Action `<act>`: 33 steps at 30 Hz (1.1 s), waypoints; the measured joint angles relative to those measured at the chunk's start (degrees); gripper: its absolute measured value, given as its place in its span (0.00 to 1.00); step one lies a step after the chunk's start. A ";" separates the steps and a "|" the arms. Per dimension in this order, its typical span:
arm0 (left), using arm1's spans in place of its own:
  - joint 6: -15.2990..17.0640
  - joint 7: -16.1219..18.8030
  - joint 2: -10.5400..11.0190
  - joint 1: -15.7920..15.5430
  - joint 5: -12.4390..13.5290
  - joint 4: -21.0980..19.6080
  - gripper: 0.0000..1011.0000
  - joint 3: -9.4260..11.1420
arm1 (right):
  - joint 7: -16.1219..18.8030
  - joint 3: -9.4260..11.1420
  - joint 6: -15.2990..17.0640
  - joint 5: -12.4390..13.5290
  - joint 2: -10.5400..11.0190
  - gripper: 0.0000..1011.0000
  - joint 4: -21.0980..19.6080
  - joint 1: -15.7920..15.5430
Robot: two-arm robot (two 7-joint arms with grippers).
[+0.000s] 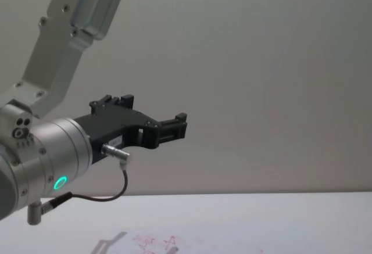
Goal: Use the one hand to pick up the stamp and affix it onto the A4 paper.
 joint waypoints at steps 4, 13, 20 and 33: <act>0.00 0.00 0.00 0.00 0.00 0.00 0.99 0.00 | 0.48 0.46 0.35 -0.13 1.07 0.22 -0.03 -1.32; 0.00 0.00 0.00 0.00 0.00 0.00 0.99 0.00 | 1.51 0.94 0.83 -1.13 2.49 0.22 0.45 -2.75; 0.00 0.00 0.00 0.00 0.00 0.00 0.99 0.00 | 1.94 1.08 1.13 -1.67 2.99 0.22 0.82 -3.20; 0.00 0.00 0.00 0.00 0.00 0.00 0.99 0.00 | 2.45 1.17 1.38 -2.26 3.55 0.36 1.10 -3.81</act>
